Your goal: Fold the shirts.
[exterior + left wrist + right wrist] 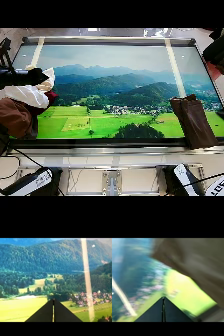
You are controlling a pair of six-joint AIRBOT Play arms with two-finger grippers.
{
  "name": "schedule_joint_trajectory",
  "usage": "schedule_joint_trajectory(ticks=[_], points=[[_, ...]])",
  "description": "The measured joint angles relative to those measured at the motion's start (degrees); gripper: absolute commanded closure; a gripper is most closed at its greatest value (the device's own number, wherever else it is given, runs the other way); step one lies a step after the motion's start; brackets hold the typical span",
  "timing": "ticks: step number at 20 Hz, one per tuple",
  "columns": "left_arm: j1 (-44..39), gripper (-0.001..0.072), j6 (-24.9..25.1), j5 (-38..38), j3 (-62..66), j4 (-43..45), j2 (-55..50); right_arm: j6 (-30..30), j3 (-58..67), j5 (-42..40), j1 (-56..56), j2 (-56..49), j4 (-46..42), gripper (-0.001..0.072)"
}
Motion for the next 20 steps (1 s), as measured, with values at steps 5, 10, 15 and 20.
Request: schedule_joint_trajectory(ticks=[5,10,15,20], points=[[0.0,0.0696,0.0,0.0,0.0,0.0,0.0,-10.6,3.4,-6.4,18.7,0.8,17.1,0.0703],[0.0,0.0696,0.0,0.0,0.0,0.0,0.0,-14.8,4.2,-15.5,35.6,0.6,14.3,0.0702],[0.0,0.0695,0.0,0.0,0.0,0.0,0.0,-15.7,4.3,-18.2,40.1,0.6,12.3,0.0702],[0.0,0.0695,0.0,0.0,0.0,0.0,0.0,-16.0,4.4,-19.1,41.0,0.6,11.9,0.0702]])
